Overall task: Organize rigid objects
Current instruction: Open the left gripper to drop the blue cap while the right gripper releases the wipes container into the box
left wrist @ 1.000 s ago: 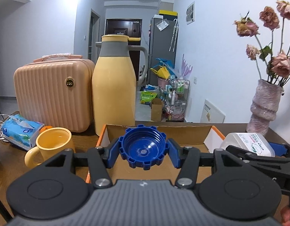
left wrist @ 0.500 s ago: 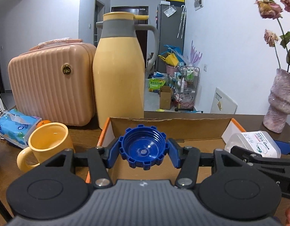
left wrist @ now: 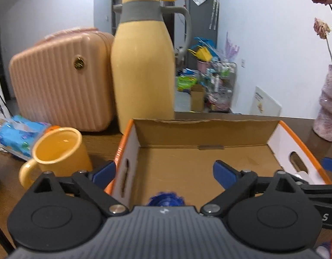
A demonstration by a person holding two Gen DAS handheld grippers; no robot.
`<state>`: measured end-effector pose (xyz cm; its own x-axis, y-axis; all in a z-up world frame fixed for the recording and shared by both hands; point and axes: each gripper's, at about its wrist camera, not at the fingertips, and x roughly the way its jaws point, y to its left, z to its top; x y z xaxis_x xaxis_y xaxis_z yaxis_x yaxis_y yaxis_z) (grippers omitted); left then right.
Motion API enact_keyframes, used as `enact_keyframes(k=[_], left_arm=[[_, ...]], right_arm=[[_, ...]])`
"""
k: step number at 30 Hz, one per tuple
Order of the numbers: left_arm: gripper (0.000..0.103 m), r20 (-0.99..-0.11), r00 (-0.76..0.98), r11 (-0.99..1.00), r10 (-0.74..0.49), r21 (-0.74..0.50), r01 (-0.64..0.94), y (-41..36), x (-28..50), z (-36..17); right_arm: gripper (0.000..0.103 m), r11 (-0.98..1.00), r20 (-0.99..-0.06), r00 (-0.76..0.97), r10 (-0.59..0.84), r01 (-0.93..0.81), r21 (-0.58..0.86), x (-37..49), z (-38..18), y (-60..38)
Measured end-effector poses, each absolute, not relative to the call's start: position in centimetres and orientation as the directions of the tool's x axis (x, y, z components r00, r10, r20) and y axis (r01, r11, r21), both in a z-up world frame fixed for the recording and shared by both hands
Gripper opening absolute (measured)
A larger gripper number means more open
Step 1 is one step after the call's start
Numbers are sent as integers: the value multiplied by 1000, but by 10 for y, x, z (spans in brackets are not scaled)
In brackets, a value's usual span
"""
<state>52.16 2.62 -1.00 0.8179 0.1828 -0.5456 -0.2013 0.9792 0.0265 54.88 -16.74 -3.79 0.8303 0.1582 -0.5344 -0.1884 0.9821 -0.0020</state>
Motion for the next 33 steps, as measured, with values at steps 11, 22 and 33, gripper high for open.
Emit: enact_keyframes(k=[11,22,33], left_arm=[[103,-547,814,976,195,25,-216,29,522,-8],[103,-532,828,978,178,-1,-211,33,499,2],[103,-488,853,977,184,-2,-211,40,457,5]], right_arm=[[103,982,-534,830,160,-191,-3,546,-36,-169],[103,976,-509,836,204,-213,42,521,-17,-175],[103,969,-470,852,232,-242,39,474,-7,-183]])
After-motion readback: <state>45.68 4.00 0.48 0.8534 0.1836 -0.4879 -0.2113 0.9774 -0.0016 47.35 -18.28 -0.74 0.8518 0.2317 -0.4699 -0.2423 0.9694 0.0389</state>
